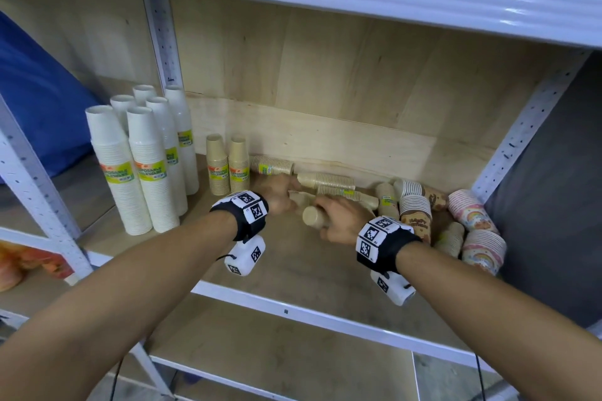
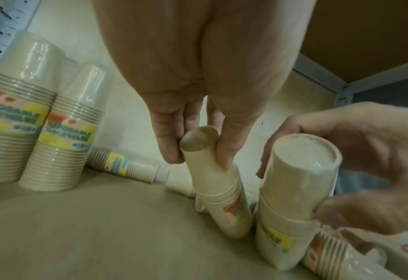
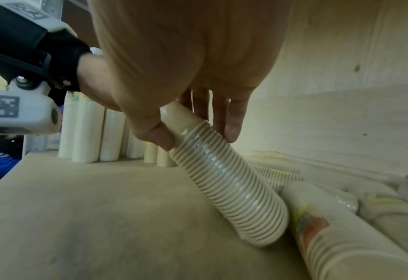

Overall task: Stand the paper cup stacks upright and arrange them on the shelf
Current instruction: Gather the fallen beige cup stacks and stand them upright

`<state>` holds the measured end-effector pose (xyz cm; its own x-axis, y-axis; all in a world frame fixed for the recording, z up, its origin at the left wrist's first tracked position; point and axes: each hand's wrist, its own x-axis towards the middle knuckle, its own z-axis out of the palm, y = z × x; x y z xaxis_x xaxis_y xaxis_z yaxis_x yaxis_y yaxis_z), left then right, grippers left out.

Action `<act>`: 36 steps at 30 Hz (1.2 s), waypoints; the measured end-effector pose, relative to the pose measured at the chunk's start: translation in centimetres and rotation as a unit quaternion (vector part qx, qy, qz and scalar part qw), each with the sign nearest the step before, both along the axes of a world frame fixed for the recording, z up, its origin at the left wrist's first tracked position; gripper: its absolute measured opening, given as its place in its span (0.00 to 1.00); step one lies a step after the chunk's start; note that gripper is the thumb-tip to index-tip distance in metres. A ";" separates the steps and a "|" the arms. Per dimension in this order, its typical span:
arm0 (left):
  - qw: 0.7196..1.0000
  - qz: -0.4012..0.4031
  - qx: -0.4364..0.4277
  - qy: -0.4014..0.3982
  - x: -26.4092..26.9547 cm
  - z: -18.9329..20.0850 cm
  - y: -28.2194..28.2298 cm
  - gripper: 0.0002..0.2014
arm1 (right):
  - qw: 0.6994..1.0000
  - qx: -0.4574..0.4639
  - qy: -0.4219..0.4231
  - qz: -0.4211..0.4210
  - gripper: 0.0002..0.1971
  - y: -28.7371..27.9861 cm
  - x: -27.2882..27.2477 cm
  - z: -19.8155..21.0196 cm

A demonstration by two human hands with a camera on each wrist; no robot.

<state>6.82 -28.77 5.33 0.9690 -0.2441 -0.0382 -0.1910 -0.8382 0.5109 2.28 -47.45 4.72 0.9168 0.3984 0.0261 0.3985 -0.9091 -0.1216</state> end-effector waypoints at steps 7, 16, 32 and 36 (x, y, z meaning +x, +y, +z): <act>0.998 0.008 -0.059 -0.032 0.8 3.6 -1.1 0.15 | 0.992 0.091 -0.024 -0.085 0.30 -0.5 0.6 2.6; 0.999 -0.014 -0.038 -0.031 1.0 4.9 -2.8 0.17 | 0.971 0.189 -0.024 -0.144 0.26 -1.0 1.3 2.9; 0.998 -0.019 -0.046 -0.044 1.0 4.6 -3.6 0.16 | 0.973 0.177 -0.034 -0.144 0.21 -1.3 2.9 3.0; 0.998 -0.026 -0.045 -0.036 1.1 4.7 -3.4 0.16 | 0.978 0.170 -0.007 -0.122 0.24 -1.2 3.3 3.3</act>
